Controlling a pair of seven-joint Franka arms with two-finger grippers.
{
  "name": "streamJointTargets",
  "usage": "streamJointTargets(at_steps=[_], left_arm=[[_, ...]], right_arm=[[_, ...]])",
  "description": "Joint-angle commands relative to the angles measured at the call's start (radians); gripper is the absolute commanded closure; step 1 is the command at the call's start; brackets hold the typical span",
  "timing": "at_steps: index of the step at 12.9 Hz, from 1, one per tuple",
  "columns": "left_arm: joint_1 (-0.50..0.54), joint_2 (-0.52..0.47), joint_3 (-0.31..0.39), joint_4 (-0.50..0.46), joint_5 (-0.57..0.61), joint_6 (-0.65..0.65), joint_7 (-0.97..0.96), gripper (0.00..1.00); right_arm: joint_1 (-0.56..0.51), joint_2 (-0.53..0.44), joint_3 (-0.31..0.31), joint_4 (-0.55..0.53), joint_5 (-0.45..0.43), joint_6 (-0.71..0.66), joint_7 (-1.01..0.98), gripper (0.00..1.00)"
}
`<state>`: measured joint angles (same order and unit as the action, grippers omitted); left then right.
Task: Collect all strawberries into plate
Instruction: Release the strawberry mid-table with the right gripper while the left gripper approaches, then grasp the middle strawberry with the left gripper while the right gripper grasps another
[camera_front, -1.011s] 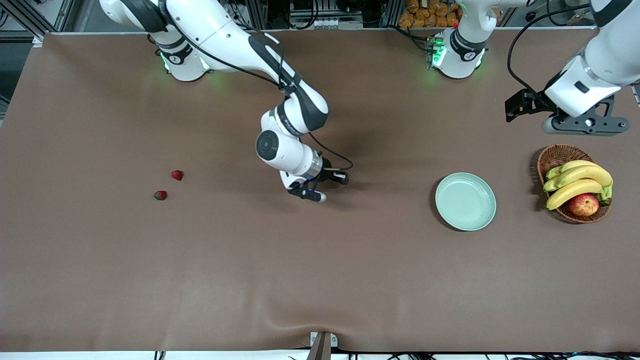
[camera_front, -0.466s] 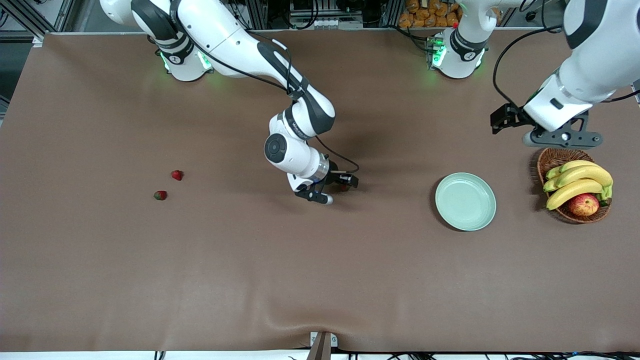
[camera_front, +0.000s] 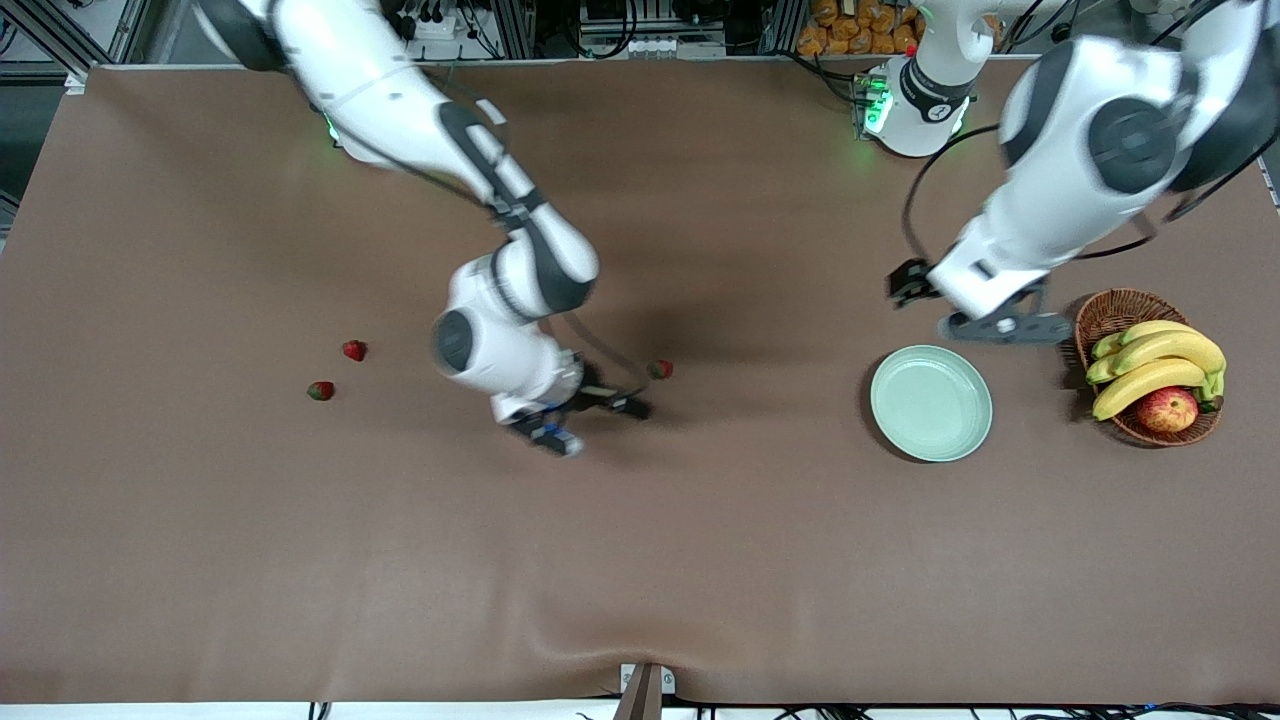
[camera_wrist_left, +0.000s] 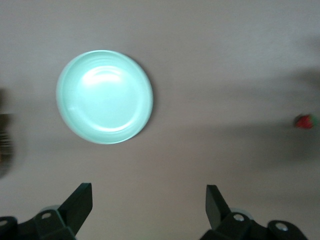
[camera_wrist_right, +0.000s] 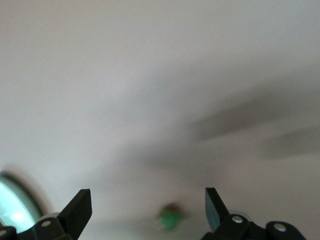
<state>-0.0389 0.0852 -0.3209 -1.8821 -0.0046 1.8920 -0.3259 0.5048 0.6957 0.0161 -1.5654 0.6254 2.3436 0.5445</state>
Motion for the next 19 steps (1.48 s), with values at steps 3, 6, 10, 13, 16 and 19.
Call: streamJointTargets(at_steps=[3, 6, 10, 13, 16, 19], left_arm=[[-0.135, 0.253, -0.089, 0.180, -0.003, 0.079, -0.276, 0.00], [-0.249, 0.404, -0.083, 0.305, 0.102, 0.082, -0.375, 0.00], [-0.352, 0.560, -0.078, 0.379, 0.199, 0.195, -0.383, 0.00], [-0.398, 0.631, -0.070, 0.379, 0.204, 0.339, -0.386, 0.00], [-0.459, 0.680, -0.021, 0.379, 0.206, 0.374, -0.390, 0.07], [-0.532, 0.706, 0.057, 0.376, 0.206, 0.384, -0.394, 0.17]], right_arm=[[-0.209, -0.149, 0.018, -0.082, -0.448, -0.318, -0.003, 0.00], [-0.287, -0.153, 0.018, -0.094, -0.662, -0.392, -0.073, 0.00], [-0.407, -0.151, 0.018, -0.177, -0.707, -0.385, -0.263, 0.00], [-0.433, -0.150, 0.018, -0.269, -0.707, -0.385, -0.285, 0.00], [-0.476, -0.139, 0.018, -0.297, -0.707, -0.383, -0.305, 0.00], [-0.506, -0.139, 0.019, -0.323, -0.702, -0.392, -0.334, 0.00]])
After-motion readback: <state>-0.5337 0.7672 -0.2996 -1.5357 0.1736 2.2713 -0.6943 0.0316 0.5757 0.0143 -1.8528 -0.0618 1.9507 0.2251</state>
